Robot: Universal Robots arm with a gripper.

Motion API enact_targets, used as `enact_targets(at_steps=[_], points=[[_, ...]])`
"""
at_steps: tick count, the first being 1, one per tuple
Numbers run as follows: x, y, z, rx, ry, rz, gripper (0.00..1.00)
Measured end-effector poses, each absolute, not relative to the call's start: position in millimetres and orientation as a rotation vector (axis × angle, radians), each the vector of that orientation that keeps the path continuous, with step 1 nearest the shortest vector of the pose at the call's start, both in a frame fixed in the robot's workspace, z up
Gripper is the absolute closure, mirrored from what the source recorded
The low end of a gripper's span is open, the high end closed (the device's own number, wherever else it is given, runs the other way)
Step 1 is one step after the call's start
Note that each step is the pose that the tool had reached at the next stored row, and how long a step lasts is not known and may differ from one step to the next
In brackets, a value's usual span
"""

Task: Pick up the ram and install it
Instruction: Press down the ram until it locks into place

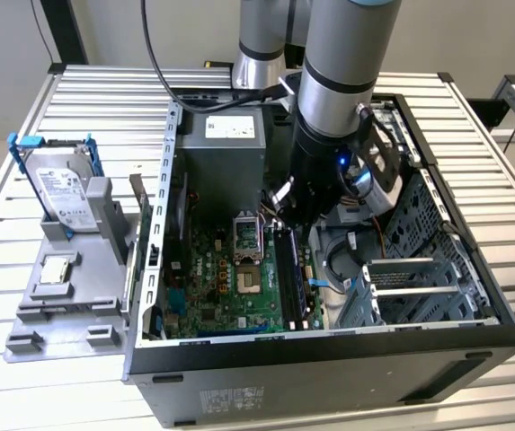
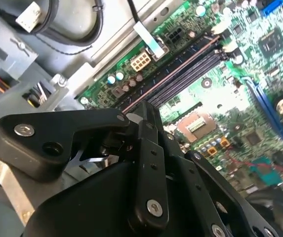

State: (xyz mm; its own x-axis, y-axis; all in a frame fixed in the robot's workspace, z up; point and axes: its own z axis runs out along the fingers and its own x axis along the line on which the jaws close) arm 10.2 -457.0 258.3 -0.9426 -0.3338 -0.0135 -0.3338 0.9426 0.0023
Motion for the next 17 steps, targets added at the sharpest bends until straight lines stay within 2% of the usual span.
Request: enact_targets(at_steps=[17], points=[[10.2, -457.1, 258.4, -0.996, 2.967, 0.012, 1.00]])
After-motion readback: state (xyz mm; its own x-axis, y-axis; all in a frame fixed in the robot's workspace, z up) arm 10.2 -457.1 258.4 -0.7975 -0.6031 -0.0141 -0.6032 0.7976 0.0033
